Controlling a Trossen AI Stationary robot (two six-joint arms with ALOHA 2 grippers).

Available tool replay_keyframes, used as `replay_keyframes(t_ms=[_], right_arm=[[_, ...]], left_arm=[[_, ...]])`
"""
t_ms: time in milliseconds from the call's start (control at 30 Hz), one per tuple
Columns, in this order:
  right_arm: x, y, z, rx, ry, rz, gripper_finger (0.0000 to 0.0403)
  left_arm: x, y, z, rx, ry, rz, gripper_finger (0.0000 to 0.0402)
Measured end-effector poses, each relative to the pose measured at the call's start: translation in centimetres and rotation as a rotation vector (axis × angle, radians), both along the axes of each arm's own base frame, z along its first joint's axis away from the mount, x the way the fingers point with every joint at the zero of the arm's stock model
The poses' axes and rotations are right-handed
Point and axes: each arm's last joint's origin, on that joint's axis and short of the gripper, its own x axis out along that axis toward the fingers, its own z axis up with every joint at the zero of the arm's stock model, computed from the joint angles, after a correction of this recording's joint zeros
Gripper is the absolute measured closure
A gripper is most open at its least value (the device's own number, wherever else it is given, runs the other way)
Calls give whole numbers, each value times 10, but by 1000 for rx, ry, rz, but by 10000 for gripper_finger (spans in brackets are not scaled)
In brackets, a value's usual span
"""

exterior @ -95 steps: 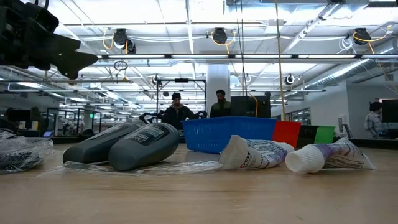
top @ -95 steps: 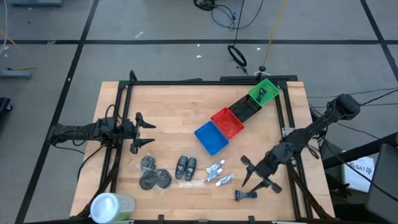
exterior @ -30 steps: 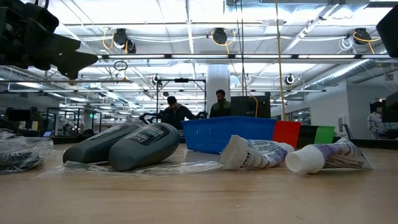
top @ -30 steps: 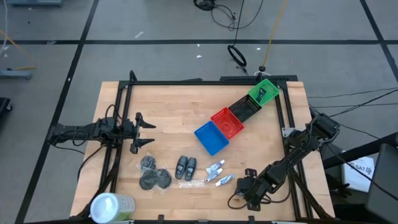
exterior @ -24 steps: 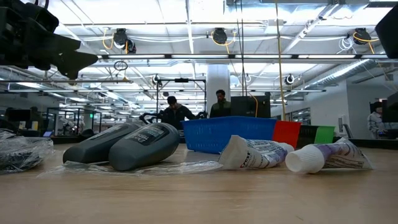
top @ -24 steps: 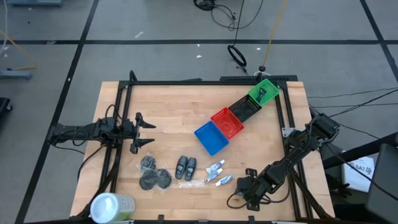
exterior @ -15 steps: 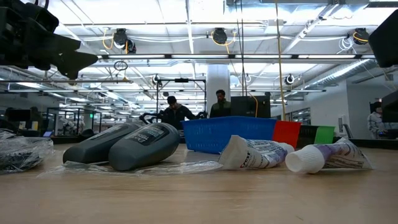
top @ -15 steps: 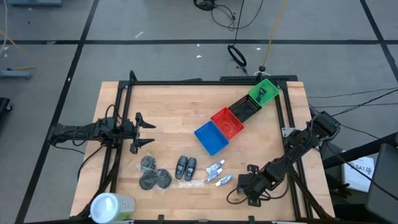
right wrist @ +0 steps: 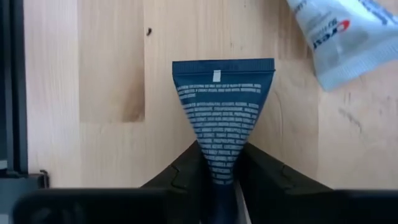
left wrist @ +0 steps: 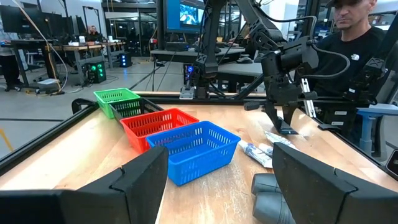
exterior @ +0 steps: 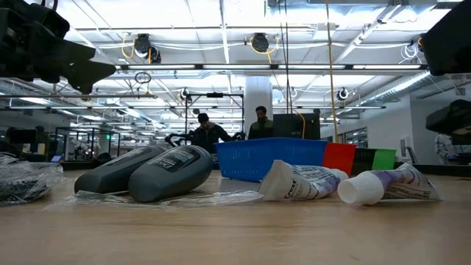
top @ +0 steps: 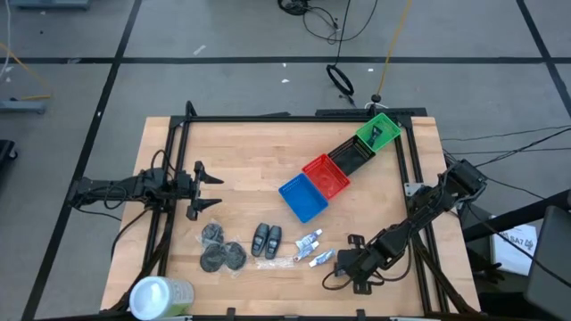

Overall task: Pick & Place Travel size toiletries
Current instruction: Put the shave cream into the green bin

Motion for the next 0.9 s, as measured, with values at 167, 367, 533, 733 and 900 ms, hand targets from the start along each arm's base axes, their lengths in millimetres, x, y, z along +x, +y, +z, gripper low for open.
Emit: replay_keyframes(t_ms=[167, 367, 533, 733, 900], right_arm=[[2, 2, 2, 24, -27, 1, 341], [3, 3, 18, 83, -79, -22, 346], [1, -2, 42, 83, -195, -36, 347], [0, -5, 70, 114, -338, -48, 347], [0, -6, 86, 155, -428, -40, 347]], left_arm=[[0, 0, 0, 0, 0, 0, 119], [0, 0, 0, 0, 0, 0, 119], [0, 0, 0, 0, 0, 0, 119], [0, 0, 0, 0, 0, 0, 119], [0, 0, 0, 0, 0, 0, 119]])
